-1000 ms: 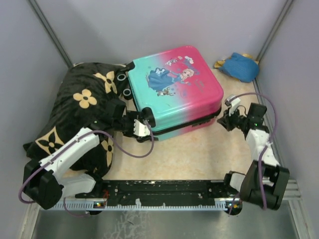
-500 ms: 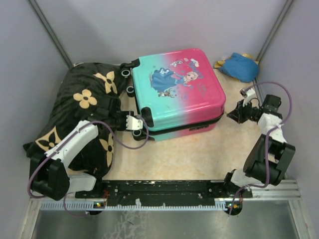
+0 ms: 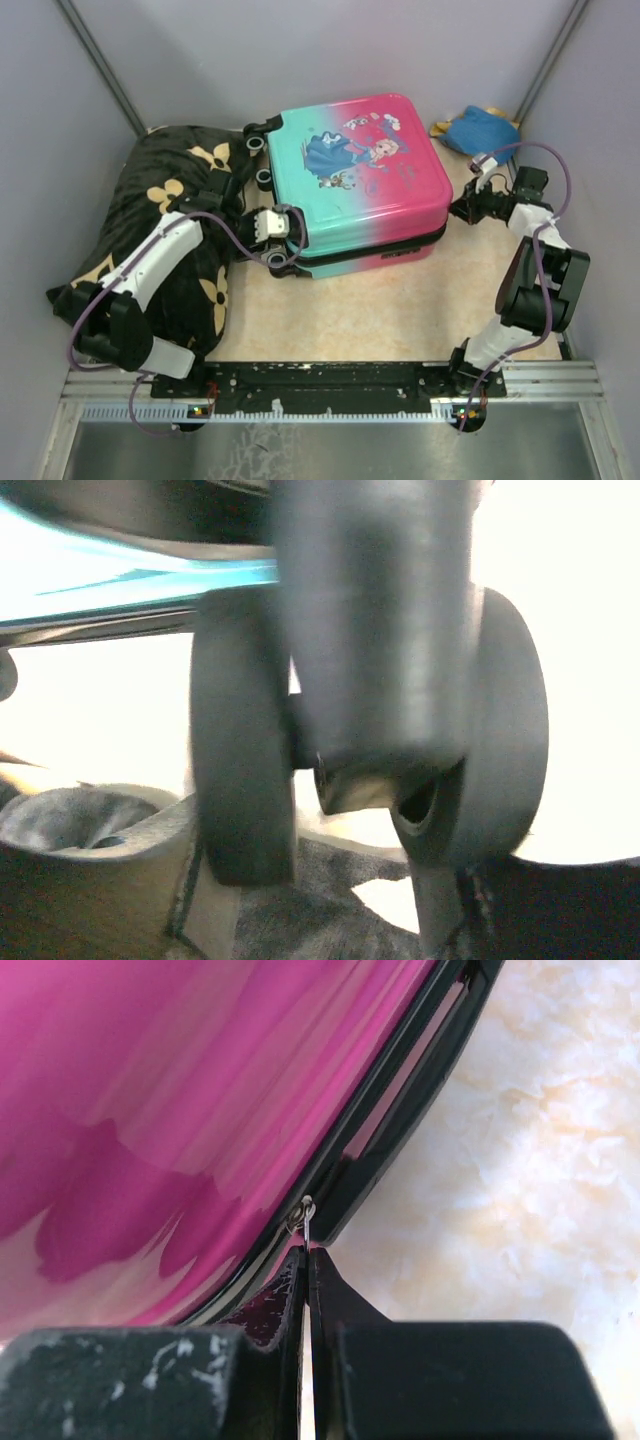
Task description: Pack the luggage
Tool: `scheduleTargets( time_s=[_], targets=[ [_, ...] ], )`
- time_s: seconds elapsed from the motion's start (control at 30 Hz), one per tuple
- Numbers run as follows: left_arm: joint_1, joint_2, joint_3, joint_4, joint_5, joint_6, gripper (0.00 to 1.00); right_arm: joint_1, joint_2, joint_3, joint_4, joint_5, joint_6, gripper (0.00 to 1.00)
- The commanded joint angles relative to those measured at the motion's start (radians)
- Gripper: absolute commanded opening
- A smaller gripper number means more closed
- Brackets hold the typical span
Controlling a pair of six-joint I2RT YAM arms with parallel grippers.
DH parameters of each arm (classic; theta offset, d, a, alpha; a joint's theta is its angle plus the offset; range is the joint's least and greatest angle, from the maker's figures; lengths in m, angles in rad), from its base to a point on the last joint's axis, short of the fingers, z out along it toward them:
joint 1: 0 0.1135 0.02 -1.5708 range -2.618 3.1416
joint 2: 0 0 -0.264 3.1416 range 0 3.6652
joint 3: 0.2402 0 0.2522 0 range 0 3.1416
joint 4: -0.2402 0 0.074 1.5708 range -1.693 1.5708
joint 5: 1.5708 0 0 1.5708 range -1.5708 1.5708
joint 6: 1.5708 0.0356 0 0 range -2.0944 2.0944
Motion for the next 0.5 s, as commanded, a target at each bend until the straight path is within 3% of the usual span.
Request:
scheduleTargets(
  time_s=[0.0, 0.1, 0.2, 0.3, 0.47],
  targets=[
    [0.017, -0.003, 0.167, -0.017, 0.113, -0.174, 0.77, 0.065, 0.047, 0.095, 0.093, -0.028, -0.024, 0.0],
    [0.032, 0.045, 0.348, -0.195, 0.193, -0.177, 0.95, 0.097, 0.044, 0.1, 0.021, -0.045, -0.077, 0.0],
    [0.107, 0.123, 0.523, -0.275, 0.265, -0.331, 0.98, 0.127, 0.027, 0.08, -0.034, -0.054, -0.113, 0.0],
    [0.174, 0.181, 0.575, -0.134, 0.271, -0.644, 1.0, 0.165, -0.025, 0.042, -0.054, -0.06, -0.13, 0.0],
    [0.192, 0.307, 0.608, 0.125, 0.29, -0.954, 0.97, 0.231, -0.101, -0.033, -0.084, -0.067, -0.133, 0.0]
  ],
)
